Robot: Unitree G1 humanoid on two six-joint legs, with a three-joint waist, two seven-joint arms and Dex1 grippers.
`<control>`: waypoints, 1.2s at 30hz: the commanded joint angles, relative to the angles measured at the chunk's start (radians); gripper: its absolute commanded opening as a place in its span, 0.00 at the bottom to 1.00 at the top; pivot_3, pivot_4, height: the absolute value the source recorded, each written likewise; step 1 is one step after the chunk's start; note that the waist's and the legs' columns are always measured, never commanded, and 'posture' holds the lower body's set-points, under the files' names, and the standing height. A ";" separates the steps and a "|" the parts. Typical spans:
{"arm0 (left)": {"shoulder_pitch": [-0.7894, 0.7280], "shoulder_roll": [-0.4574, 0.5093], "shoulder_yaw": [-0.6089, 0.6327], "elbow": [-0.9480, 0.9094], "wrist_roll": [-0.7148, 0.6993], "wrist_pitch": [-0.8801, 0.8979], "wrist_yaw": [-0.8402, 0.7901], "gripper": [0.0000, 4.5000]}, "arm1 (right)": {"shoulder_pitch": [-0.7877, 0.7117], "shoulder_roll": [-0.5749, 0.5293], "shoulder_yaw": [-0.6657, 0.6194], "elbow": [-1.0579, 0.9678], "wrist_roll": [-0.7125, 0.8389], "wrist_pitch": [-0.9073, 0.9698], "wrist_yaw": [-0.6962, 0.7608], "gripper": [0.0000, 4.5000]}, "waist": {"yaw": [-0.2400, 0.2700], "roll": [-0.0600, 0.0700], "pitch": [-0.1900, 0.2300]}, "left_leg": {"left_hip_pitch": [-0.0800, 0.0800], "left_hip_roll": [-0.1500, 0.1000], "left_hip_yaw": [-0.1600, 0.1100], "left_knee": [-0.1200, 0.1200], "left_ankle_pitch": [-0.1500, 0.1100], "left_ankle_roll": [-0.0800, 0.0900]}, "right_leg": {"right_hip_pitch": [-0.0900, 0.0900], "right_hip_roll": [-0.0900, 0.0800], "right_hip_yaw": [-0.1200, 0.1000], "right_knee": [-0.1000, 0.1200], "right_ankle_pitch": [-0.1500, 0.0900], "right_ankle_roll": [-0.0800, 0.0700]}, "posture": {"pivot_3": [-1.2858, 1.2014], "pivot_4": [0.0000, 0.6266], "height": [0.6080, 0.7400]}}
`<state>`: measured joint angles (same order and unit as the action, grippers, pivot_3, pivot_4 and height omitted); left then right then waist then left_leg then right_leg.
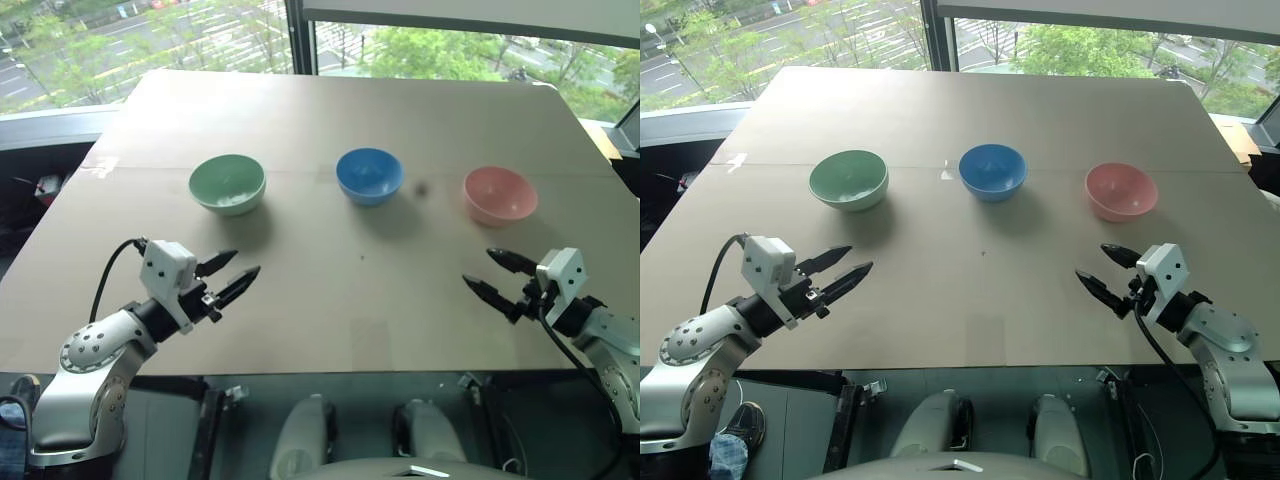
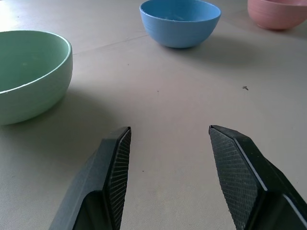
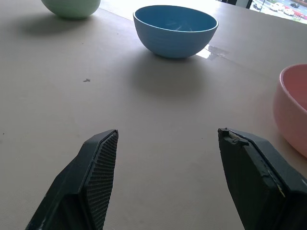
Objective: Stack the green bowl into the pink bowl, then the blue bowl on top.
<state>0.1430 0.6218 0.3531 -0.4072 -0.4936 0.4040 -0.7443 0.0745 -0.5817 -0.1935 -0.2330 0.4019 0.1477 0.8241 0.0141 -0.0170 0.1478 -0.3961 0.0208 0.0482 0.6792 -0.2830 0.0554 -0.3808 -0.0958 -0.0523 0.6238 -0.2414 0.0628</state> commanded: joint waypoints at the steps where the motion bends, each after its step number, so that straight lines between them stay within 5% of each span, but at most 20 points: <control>1: 0.000 0.008 0.015 -0.044 -0.015 -0.004 0.008 0.61 | -0.004 -0.010 -0.011 -0.015 -0.005 -0.035 0.007 0.78 | 0.000 0.000 0.000 | 0.000 0.000 0.000 0.000 0.000 0.000 | 0.000 0.000 0.000 0.000 0.000 0.000 | 0.52 0.24 1.00; 15: -0.019 0.006 0.020 -0.058 -0.057 0.016 0.019 0.61 | -0.066 -0.033 0.002 -0.004 -0.032 0.013 -0.022 0.78 | -0.001 0.000 0.000 | 0.000 0.000 0.000 0.000 0.000 0.000 | 0.000 0.001 0.000 0.000 0.000 0.000 | 0.52 0.24 1.00; 24: -0.064 0.001 -0.012 -0.108 -0.130 0.045 0.018 0.61 | -0.397 -0.206 0.085 0.209 -0.183 0.085 0.002 0.78 | 0.000 0.000 0.000 | 0.000 0.000 0.001 0.000 0.000 0.000 | 0.000 0.002 0.000 0.000 0.000 0.000 | 0.52 0.24 1.00; 36: -0.124 0.024 -0.059 -0.192 -0.184 0.103 0.027 0.61 | -0.757 -0.165 0.350 0.708 -0.472 0.006 0.013 0.78 | -0.004 0.000 0.001 | -0.001 0.000 0.002 0.000 0.000 0.000 | 0.000 0.004 0.002 -0.001 0.002 0.003 | 0.52 0.24 1.00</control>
<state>0.0176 0.6281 0.3011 -0.5359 -0.6570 0.5007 -0.7143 -0.6236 -0.7679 0.1316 0.4026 -0.0306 0.1882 0.8443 0.0102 -0.0167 0.1485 -0.3969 0.0210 0.0499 0.6796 -0.2827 0.0553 -0.3813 -0.0914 -0.0506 0.6224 -0.2394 0.0663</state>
